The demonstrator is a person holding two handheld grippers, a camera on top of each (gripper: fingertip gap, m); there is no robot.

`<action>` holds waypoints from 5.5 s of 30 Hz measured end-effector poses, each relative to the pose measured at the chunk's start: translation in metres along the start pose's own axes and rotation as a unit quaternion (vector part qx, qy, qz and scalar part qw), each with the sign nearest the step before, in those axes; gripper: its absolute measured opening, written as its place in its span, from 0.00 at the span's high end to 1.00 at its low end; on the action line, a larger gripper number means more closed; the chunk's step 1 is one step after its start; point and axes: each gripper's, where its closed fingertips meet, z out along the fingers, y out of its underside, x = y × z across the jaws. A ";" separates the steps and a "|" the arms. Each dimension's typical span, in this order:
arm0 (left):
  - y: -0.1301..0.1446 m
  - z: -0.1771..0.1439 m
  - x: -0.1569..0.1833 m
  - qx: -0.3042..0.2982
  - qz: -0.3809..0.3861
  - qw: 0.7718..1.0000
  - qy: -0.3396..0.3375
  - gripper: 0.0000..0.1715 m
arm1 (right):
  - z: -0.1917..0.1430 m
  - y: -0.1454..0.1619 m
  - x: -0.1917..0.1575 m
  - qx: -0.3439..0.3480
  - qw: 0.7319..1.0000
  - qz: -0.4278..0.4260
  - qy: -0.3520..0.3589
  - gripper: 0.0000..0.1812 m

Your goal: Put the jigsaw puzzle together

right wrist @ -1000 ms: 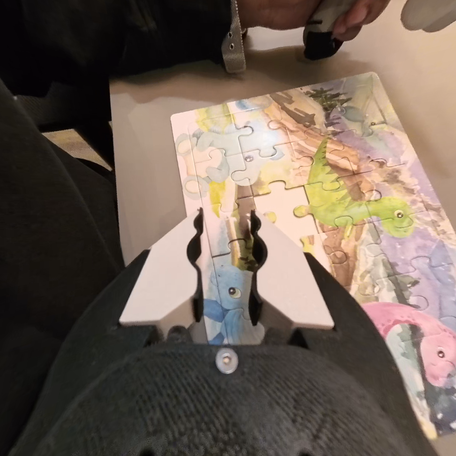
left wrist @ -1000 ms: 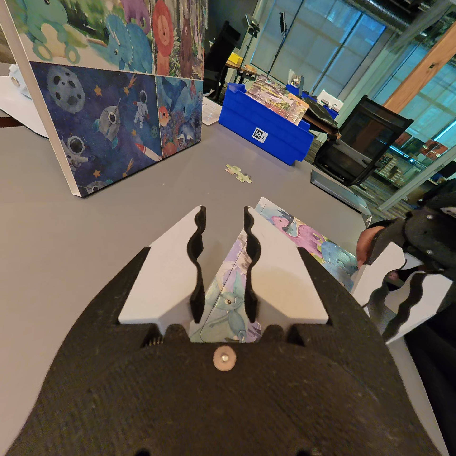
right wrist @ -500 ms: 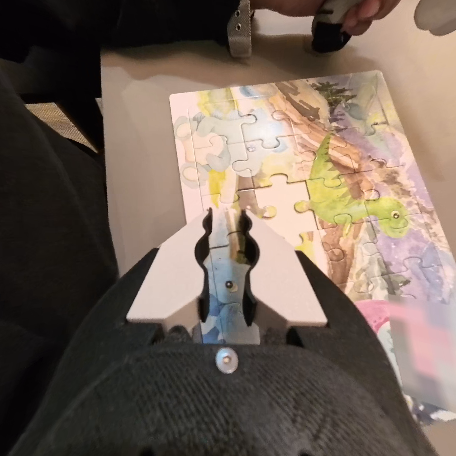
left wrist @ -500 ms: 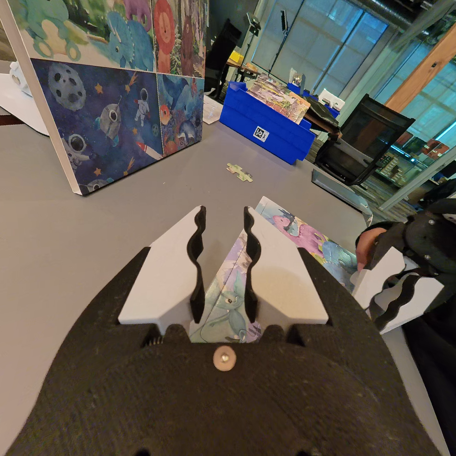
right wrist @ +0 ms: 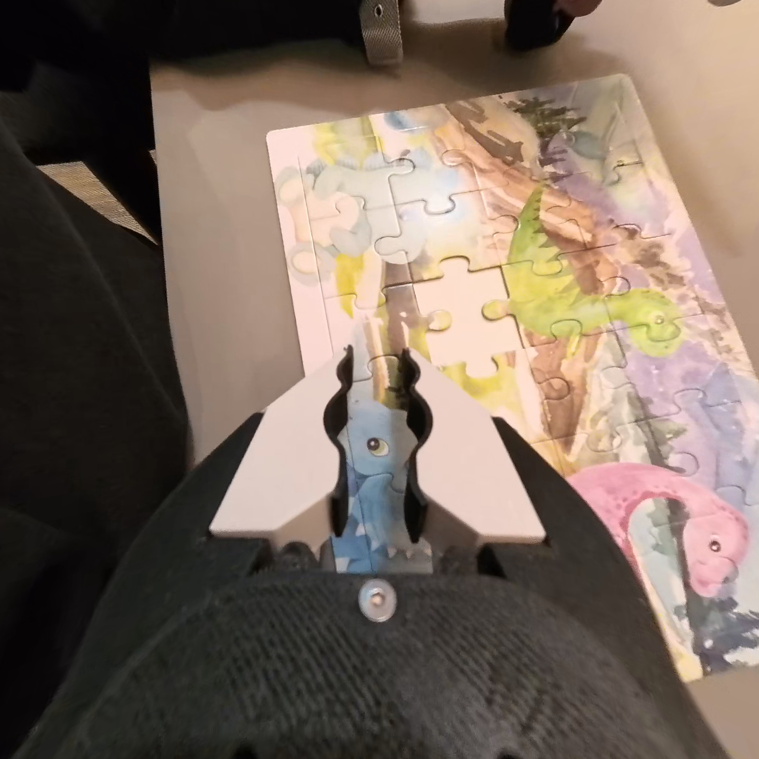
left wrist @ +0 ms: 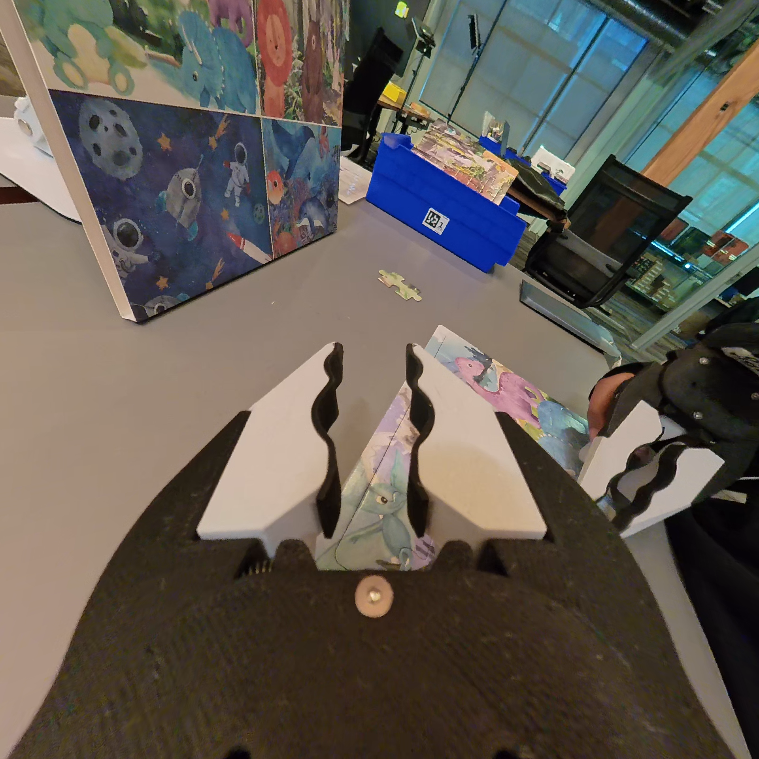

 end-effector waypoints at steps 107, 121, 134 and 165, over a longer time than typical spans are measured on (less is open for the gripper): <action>0.009 0.010 0.011 -0.028 0.018 0.999 0.009 0.83 | -0.150 0.153 0.325 0.035 0.912 0.271 0.306 0.56; 0.012 0.011 0.009 -0.034 0.016 0.999 0.008 0.83 | -0.145 0.149 0.328 0.032 0.932 0.234 0.274 0.78; 0.013 0.011 0.011 -0.039 0.028 0.999 0.006 0.83 | -0.149 0.139 0.319 0.043 0.930 0.187 0.313 0.83; 0.015 0.013 0.010 -0.041 0.021 0.999 0.009 0.83 | -0.134 0.139 0.321 0.032 0.932 0.240 0.269 0.62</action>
